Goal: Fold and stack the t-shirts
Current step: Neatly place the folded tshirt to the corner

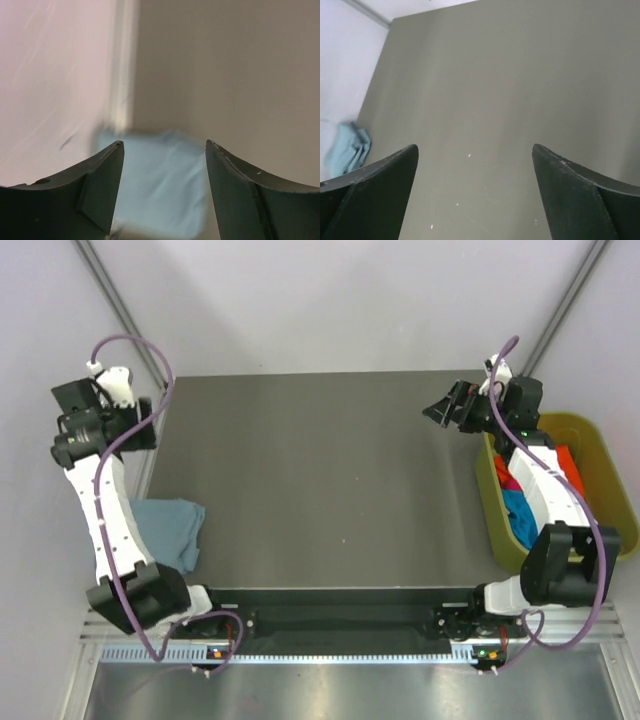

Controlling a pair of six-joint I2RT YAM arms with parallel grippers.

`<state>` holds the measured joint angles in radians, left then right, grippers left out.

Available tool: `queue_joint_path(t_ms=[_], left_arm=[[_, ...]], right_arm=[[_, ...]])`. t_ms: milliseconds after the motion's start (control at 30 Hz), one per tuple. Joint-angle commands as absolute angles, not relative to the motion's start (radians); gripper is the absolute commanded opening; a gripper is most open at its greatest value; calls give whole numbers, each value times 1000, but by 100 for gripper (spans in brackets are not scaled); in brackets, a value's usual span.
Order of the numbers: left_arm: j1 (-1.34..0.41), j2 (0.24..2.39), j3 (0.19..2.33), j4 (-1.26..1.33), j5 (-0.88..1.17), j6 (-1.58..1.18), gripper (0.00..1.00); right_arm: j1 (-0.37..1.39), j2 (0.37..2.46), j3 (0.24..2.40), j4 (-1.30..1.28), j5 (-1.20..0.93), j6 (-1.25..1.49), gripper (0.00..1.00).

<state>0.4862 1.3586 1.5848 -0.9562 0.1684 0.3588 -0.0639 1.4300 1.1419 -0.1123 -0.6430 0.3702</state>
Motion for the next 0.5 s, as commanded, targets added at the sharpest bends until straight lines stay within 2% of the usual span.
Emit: queue_joint_path(t_ms=[0,67,100,167,333,367,400,433,467], left_arm=[[421,1248,1531,-694,478,3,71],[388,1179,1412,-427,471,-148,76],[353,1166,1382,-363,456,-238,84],[333,1167,1350,-258,468,-293,85],[207,1337,1443,-322,393,-201,92],[180,1401,1510,-357,344,-152,97],[107,1435,1555,-435,287,-5,97],[65,1469,1603,-472,137,91,99],[19,1555,1715,-512,61,174,99]], right_arm=[[-80,1342,1152,-141,-543,230,100],[-80,1307,1167,-190,-510,154,100],[-80,1298,1176,-207,-485,140,100],[-78,1295,1225,-286,-428,98,100],[-51,1345,1339,-367,-246,73,100],[-46,1354,1386,-379,-194,90,100],[-41,1364,1413,-388,-178,101,100],[-35,1377,1439,-394,-163,112,100],[-29,1385,1492,-408,-152,113,99]])
